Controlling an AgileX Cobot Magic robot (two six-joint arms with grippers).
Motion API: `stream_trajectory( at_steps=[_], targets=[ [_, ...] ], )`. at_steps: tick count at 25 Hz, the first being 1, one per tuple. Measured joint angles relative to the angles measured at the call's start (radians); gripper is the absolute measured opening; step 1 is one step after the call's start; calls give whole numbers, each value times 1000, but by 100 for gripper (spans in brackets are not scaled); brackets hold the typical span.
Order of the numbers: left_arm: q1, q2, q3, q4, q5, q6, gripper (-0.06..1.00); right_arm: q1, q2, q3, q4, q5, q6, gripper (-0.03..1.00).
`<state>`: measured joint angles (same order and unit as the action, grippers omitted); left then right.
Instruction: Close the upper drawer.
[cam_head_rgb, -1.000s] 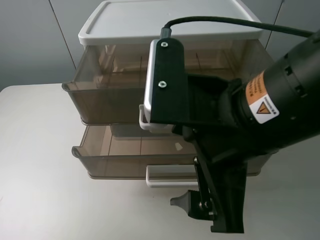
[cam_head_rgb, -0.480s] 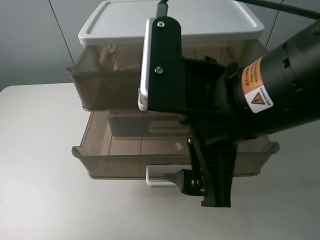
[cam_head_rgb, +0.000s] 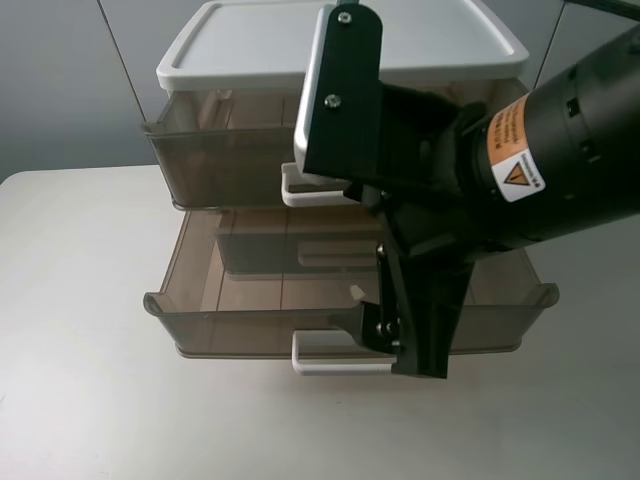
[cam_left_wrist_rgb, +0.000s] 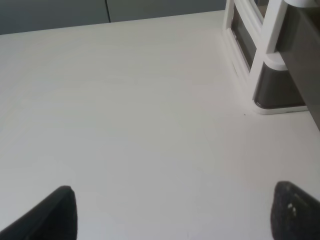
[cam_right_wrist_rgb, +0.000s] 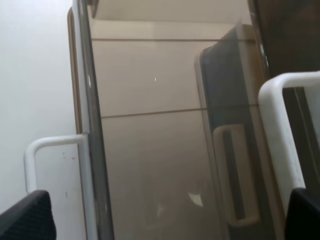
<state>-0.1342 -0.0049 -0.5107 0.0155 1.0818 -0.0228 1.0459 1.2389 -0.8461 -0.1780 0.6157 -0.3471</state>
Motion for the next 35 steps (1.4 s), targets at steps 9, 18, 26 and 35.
stream_trajectory(
  at_steps=[9,18,26,35],
  targets=[
    [0,0,0,0,0,0,74,-20,0,0,-18,-29,12,70],
    [0,0,0,0,0,0,74,-22,-41,-16,39,-29,25,70],
    [0,0,0,0,0,0,74,19,-11,-16,154,21,-12,70],
    [0,0,0,0,0,0,74,1,60,-16,164,5,-34,70]
  ],
)
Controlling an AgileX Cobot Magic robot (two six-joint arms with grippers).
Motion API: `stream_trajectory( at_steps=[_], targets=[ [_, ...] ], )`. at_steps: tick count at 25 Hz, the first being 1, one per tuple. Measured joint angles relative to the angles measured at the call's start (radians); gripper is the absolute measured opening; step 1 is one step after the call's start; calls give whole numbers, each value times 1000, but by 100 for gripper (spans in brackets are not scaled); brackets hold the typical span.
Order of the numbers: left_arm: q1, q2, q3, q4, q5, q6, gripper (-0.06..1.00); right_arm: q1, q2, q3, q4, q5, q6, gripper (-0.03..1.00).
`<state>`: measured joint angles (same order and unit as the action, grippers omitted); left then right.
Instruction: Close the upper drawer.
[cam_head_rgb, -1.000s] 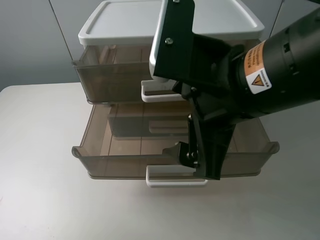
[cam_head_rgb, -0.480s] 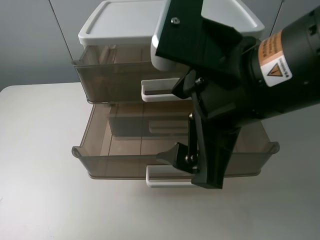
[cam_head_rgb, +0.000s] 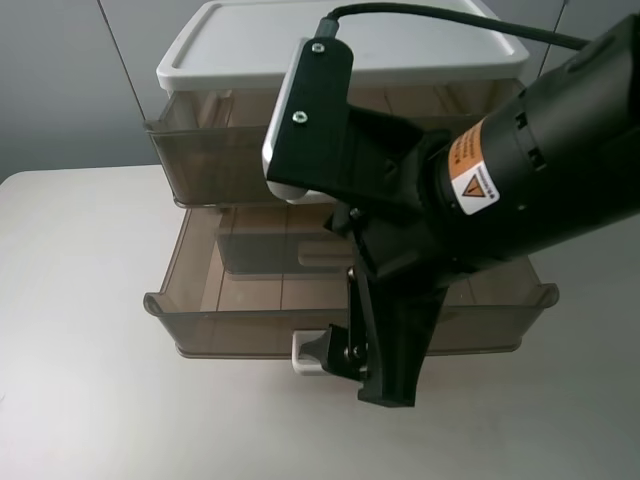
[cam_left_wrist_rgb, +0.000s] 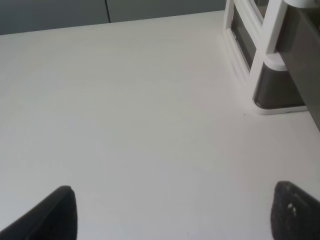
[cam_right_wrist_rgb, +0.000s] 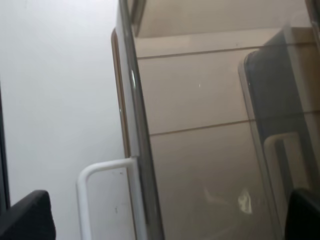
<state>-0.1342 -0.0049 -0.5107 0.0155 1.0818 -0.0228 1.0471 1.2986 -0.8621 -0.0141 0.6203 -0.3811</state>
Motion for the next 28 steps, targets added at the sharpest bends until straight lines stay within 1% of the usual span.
stream_trajectory(
  at_steps=[7,10,18,20,28],
  targets=[
    [0,0,0,0,0,0,74,-15,14,0,-18,-69,-4,70],
    [0,0,0,0,0,0,74,-40,31,0,-18,-72,-4,70],
    [0,0,0,0,0,0,74,-70,50,0,-29,-96,-16,70],
    [0,0,0,0,0,0,74,-71,53,0,-51,-105,-22,70],
    [0,0,0,0,0,2,74,-110,53,0,-84,-134,-26,70]
  ],
)
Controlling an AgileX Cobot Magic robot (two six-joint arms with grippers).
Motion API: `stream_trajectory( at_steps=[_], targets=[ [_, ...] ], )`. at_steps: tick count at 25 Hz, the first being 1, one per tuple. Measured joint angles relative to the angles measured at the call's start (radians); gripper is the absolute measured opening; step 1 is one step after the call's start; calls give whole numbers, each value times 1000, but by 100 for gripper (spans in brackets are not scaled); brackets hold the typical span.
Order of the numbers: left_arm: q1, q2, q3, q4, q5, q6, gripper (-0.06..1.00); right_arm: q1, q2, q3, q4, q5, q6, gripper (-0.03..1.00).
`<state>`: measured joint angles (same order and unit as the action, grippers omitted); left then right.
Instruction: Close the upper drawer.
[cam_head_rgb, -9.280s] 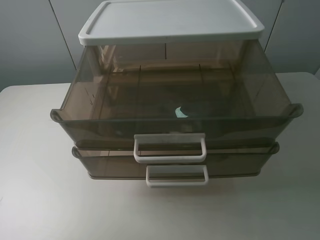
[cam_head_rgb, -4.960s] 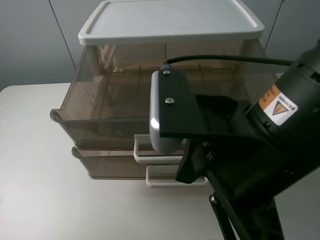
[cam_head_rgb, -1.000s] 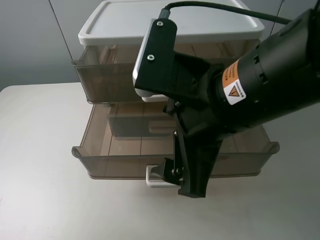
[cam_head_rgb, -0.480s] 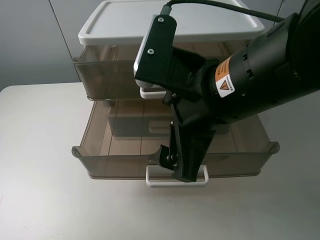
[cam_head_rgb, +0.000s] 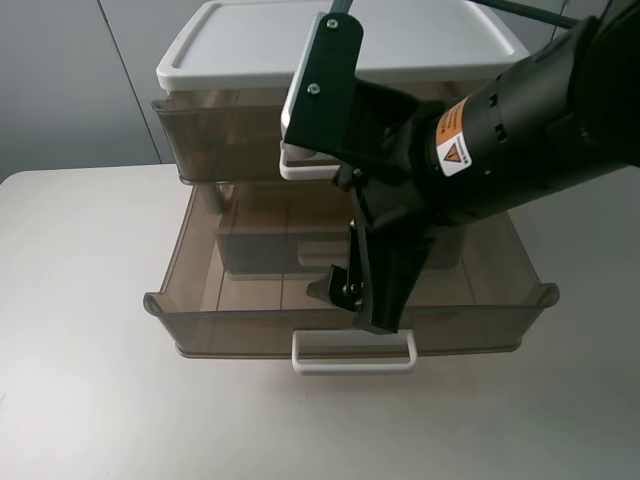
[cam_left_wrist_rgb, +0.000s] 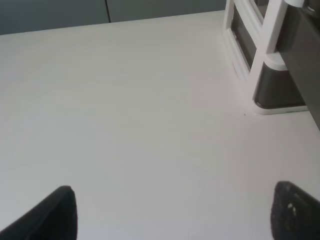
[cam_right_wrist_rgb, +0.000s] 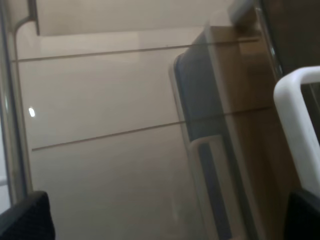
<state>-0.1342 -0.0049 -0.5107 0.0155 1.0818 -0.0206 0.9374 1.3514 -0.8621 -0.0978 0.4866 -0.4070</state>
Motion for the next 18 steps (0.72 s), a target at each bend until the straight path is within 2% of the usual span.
stream_trajectory(
  at_steps=[11,18],
  targets=[
    [0,0,0,0,0,4,74,-51,8,0,-18,-43,0,70],
    [0,0,0,0,0,4,74,-53,40,0,-24,-91,-4,70]
  ],
)
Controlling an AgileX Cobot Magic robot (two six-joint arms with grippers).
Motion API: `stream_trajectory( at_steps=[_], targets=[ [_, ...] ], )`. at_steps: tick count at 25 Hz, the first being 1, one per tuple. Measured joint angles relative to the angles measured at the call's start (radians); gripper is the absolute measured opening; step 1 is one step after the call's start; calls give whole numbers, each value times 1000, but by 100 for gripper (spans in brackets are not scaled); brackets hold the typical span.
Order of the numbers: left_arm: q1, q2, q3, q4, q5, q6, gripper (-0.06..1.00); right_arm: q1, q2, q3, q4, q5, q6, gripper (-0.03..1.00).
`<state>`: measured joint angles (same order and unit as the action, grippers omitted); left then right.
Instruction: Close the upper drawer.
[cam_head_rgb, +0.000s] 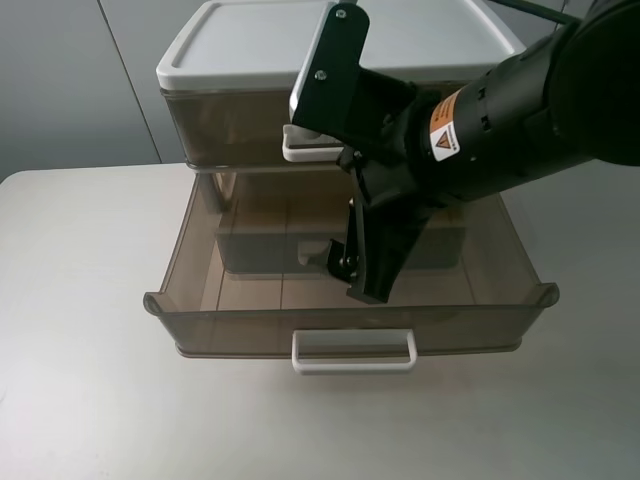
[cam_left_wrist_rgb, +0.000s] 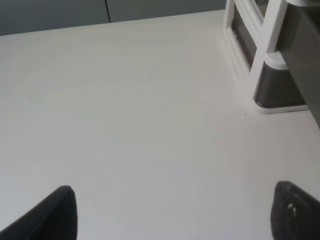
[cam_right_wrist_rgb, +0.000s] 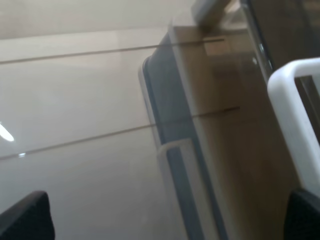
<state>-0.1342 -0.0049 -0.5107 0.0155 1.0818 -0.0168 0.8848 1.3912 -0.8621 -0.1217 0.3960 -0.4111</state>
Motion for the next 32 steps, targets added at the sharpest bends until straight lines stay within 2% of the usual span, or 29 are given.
stream_trajectory(
  at_steps=[9,18,22,28,32],
  targets=[
    [0,0,0,0,0,-3,74,0,4,0,-6,-59,0,70],
    [0,0,0,0,0,-3,74,0,-30,0,-13,-34,6,70],
    [0,0,0,0,0,-3,74,0,-149,0,23,79,36,70],
    [0,0,0,0,0,-3,74,0,-379,0,91,321,94,70],
    [0,0,0,0,0,-3,74,0,-564,30,107,424,148,70]
  ],
)
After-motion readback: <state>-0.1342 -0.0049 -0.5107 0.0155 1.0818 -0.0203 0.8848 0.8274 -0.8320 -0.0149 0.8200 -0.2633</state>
